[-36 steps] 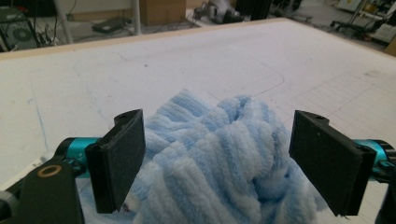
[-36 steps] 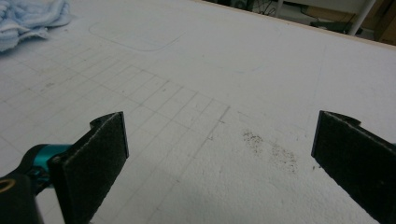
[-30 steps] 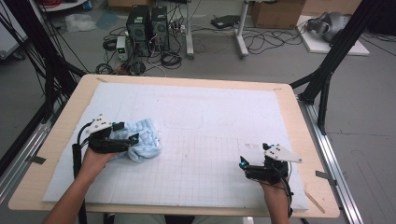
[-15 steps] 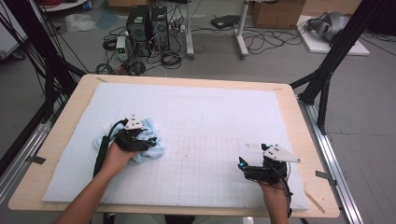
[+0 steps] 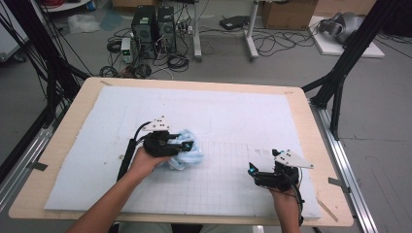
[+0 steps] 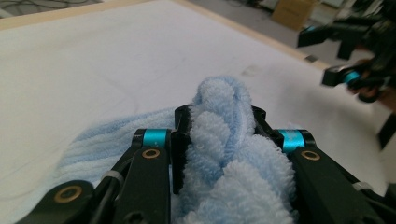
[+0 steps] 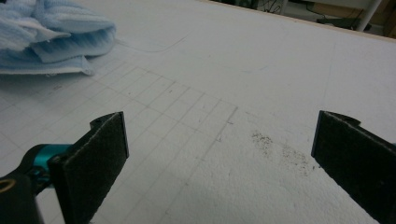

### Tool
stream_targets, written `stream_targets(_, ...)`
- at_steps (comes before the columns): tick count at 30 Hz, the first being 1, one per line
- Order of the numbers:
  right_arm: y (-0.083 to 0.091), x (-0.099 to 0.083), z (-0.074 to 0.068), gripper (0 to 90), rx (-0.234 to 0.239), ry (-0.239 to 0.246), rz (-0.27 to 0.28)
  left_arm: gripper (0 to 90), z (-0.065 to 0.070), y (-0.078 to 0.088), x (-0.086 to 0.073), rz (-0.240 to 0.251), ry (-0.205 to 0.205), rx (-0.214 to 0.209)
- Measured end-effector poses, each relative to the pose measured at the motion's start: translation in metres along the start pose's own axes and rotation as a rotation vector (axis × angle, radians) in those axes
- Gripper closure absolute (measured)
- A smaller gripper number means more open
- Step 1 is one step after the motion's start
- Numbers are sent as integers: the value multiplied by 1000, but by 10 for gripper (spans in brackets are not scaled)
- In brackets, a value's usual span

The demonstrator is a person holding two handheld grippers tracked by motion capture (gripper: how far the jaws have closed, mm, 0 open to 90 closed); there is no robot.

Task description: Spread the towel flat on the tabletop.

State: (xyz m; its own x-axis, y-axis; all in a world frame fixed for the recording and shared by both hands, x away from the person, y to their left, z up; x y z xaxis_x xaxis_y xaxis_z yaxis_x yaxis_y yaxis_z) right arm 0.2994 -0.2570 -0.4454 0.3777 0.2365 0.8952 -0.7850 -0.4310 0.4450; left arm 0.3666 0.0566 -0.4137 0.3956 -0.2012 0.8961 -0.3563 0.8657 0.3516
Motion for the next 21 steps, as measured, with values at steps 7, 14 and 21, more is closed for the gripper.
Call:
stream_targets(7, 3, -2, 3, 30, -7, -14, 5, 657, 6, -6, 14, 69, 69, -72)
stream_targets(14, 2, -3, 2, 30, 0, -14, -3, 630, -40, 8, 14, 119, 91, 148)
stream_targets(21, -1, -4, 0, 30, 8, -14, -14, 505, -90, 28, 2, 70, 73, 384)
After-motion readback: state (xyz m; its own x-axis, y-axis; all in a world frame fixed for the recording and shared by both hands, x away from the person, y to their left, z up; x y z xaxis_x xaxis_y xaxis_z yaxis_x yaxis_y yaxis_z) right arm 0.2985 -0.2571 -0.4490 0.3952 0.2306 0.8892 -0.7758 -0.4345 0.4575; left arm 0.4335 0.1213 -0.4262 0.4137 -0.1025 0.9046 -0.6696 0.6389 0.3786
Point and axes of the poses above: each handheld gripper's, and its own axes: y roughly backward along the jaws, x roughly out of its top, z roughly to its right, the point moved 5 cm from there along -y, roughly forward along the jaws, and after that the axes turned 1 degree about y, right-handed, at the moved point
